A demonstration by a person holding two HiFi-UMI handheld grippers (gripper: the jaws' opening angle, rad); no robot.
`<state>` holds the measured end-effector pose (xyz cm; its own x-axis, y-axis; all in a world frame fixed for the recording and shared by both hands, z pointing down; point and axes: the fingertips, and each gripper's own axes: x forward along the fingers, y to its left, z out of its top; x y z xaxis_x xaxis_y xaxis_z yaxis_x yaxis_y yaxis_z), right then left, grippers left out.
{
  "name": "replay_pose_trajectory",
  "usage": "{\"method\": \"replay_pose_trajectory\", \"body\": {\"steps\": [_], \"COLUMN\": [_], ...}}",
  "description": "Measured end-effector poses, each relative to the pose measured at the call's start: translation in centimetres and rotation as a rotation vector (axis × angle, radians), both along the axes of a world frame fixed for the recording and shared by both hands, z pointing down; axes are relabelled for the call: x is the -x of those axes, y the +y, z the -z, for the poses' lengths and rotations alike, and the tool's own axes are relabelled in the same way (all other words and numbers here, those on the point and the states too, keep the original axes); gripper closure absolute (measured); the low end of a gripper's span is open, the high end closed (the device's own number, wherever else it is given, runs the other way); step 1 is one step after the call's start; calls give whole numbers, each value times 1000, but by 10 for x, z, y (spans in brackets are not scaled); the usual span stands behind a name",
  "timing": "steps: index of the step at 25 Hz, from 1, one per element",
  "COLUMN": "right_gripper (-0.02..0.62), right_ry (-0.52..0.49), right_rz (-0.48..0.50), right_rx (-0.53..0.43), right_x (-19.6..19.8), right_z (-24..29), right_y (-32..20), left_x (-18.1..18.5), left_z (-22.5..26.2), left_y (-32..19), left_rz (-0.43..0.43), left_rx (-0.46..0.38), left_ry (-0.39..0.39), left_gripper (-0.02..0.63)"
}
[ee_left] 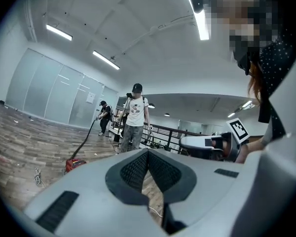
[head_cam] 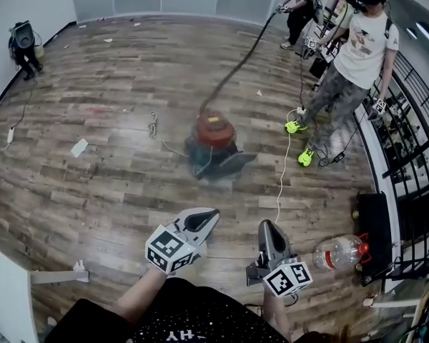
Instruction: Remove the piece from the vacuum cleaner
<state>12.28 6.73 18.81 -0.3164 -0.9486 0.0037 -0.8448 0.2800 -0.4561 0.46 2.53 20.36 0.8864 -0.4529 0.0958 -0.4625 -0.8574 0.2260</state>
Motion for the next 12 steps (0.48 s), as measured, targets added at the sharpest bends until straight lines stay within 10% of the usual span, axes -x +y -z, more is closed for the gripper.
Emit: {"method": "replay_pose_trajectory", "body": {"steps": [12], "right_gripper": [584], "right_ry": [-32], "right_rz": [22], "right_rx": [12], "right_x": [-62], "right_z": [-2], "right_y": [-201], "left_x": [-47], "left_z": [-1], "left_y": [-184], "left_rz": [14], "left_rx": [32], "left_ry": [15], "left_gripper": [598]}}
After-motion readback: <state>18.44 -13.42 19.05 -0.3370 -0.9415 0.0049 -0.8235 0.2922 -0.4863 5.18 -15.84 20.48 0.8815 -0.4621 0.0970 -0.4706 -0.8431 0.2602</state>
